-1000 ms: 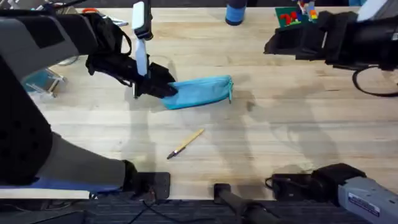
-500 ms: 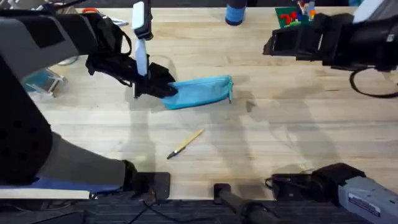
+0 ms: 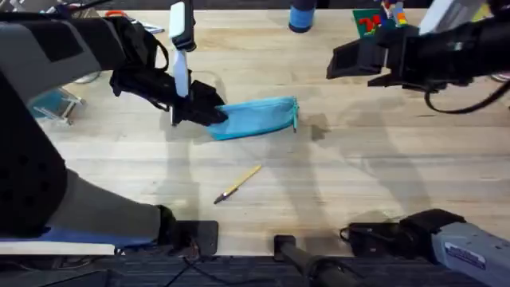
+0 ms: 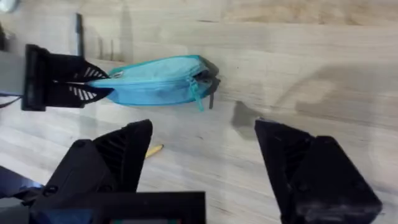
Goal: Unzip the bag, pick up the pens from the table one at a time and place them inside, then zip the bag closed.
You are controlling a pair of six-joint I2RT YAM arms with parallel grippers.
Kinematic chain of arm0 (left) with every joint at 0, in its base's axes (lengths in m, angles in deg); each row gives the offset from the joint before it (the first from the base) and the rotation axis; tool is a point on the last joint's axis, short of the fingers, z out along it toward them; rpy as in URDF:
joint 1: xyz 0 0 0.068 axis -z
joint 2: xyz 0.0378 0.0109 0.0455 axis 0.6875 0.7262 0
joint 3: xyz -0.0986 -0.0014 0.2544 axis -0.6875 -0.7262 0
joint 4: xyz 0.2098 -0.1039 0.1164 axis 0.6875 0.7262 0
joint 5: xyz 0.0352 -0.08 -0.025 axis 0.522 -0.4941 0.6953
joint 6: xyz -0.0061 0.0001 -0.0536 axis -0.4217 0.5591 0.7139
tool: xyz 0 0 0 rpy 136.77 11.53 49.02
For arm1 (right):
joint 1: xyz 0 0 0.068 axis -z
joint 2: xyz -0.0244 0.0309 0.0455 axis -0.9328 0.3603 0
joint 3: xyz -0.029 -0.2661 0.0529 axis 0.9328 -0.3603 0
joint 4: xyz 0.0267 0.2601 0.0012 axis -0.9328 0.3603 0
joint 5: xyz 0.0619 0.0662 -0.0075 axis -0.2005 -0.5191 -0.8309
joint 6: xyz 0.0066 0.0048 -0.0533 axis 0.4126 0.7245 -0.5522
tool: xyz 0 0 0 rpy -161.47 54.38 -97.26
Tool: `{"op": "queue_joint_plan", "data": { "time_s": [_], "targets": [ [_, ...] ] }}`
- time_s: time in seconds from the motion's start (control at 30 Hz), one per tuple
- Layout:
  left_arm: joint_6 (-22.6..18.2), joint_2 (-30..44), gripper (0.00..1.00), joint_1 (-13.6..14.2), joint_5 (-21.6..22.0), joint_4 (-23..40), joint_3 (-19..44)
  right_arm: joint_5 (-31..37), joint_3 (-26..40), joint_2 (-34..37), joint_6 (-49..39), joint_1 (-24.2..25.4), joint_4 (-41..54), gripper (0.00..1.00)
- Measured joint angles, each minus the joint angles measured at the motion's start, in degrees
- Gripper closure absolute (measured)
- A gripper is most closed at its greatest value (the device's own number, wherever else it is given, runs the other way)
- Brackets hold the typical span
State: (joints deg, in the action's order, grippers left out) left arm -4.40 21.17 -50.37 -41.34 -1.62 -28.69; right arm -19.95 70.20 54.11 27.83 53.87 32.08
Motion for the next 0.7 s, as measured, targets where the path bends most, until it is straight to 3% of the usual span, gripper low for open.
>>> {"op": "queue_joint_plan", "data": {
  "time_s": [0.23, 0.7],
  "targets": [
    [0.0, 0.0, 0.959, 0.0, 0.0, 0.0, 0.0, 0.0, 0.0, 4.4, -0.1, -0.8, 0.0, 0.004],
    [0.0, 0.0, 0.959, 0.0, 0.0, 0.0, 0.0, 0.0, 0.0, 15.8, -1.4, -8.4, -4.2, 0.005]
  ]
}}
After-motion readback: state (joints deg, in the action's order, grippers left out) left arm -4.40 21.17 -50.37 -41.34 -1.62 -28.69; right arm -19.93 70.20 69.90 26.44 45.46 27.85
